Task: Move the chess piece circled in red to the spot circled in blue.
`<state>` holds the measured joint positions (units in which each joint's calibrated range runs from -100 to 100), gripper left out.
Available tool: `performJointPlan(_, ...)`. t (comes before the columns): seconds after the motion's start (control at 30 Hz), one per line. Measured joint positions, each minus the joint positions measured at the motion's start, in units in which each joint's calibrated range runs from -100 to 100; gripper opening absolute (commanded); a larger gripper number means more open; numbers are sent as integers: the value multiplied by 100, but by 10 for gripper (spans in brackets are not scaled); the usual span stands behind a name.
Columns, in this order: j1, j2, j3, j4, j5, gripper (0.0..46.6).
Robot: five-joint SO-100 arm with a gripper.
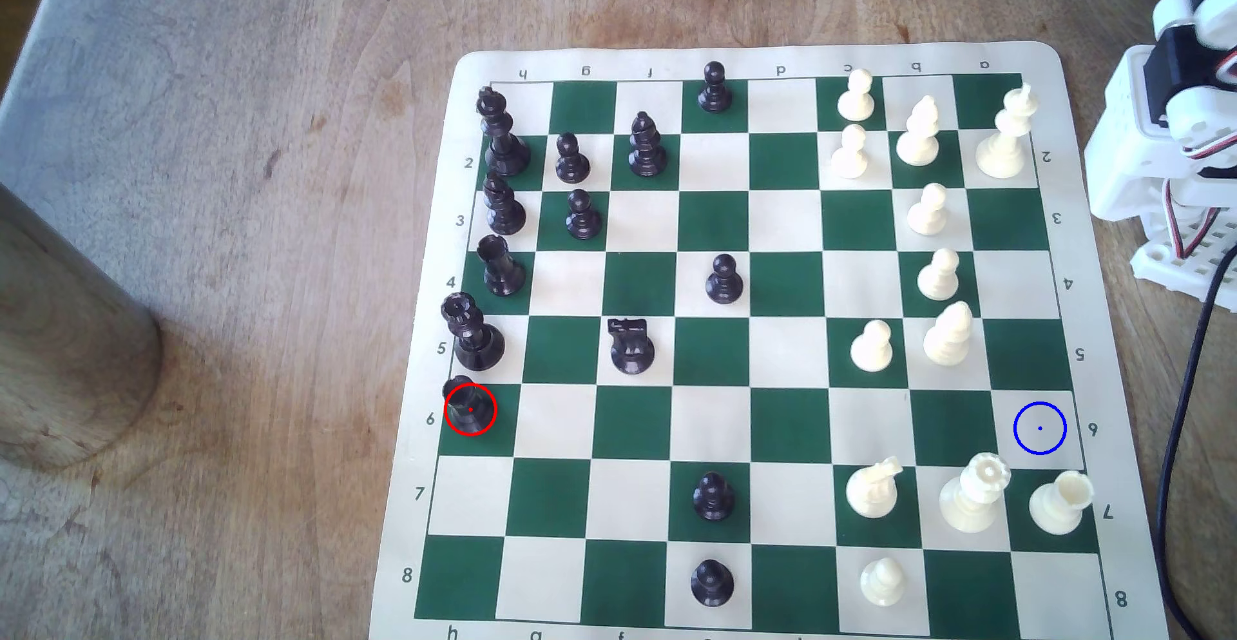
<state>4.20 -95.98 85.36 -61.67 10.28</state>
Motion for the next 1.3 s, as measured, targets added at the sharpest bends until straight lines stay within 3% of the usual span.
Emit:
performJointPlan(0.2,-81,0,-1139,2956,-15,2)
performJointPlan(0.53,-354,0,-1835,7522,-186,7)
performJointPlan(0.6,-442,8,-1889,8239,-200,68)
performJointPlan(0.63,-538,84,-1889,8446,-195,99)
performJointPlan(0.77,-973,452,-2142,9100,-444,89)
performJointPlan(0.83,-1239,1064,-2793,9809,-567,108)
performJointPlan(1.07,-1431,2623,-3769,10135,-689,132)
performJointPlan(1.3,-1645,4390,-4672,10080,-1211,141)
